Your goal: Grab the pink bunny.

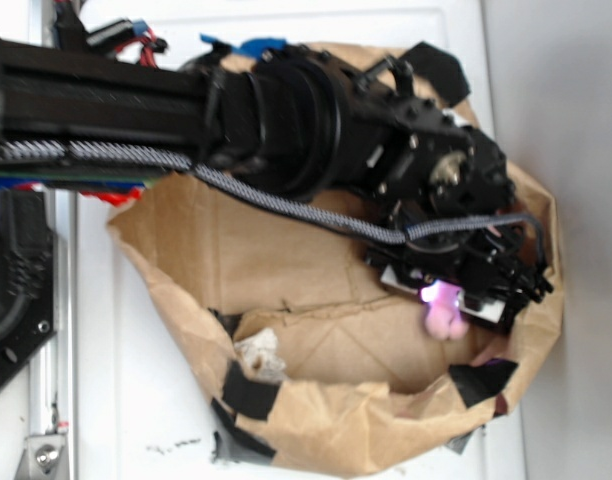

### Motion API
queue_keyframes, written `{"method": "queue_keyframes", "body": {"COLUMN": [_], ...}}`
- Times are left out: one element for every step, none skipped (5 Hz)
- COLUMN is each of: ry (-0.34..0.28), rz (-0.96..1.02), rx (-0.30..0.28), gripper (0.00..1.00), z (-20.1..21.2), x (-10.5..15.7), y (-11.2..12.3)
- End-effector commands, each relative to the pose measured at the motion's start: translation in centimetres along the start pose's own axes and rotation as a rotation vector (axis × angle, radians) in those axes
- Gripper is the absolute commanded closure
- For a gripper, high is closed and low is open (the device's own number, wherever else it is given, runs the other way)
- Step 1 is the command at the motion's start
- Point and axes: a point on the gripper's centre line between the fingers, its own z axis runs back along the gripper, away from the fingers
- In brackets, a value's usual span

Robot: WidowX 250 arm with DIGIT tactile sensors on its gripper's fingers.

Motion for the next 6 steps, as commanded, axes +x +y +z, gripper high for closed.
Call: {"method": "queue_keyframes", "body": {"ry": [-0.019, 0.014, 0.097, -0.015, -0.03, -0.148], "rz": [-0.146, -0.164, -0.107, -0.051, -0.13, -0.141], "rx": [-0.102, -0.023, 0.178, 0.324, 0.351, 0.369], "gripper": [1.0, 1.0, 1.0, 1.0, 1.0, 1.0], "z": [8.7, 10.9, 12.8, 14.2, 15.6, 16.2], "x": [-3.8, -5.1, -5.7, -6.0, -5.5, -4.4], "y": [-1.1, -0.5, 0.6, 2.4, 2.7, 3.1]}}
